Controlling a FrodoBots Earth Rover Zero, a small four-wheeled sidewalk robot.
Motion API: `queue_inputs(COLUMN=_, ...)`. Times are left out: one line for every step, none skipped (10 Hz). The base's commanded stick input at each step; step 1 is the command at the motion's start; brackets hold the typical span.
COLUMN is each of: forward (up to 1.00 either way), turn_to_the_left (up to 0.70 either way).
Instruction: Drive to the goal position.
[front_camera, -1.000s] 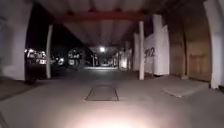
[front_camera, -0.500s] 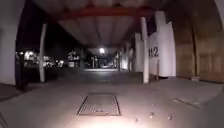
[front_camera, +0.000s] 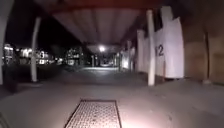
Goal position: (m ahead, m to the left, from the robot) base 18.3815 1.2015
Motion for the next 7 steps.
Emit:
queue_inputs(forward=1.0, turn_to_the_left=-0.04)
queue_inputs(forward=1.0, turn_to_the_left=-0.04)
queue_inputs(forward=1.0, turn_to_the_left=-0.04)
queue_inputs(forward=1.0, turn_to_the_left=-0.04)
queue_inputs(forward=1.0, turn_to_the_left=-0.04)
queue_inputs(forward=1.0, turn_to_the_left=-0.04)
queue_inputs(forward=1.0, turn_to_the_left=-0.04)
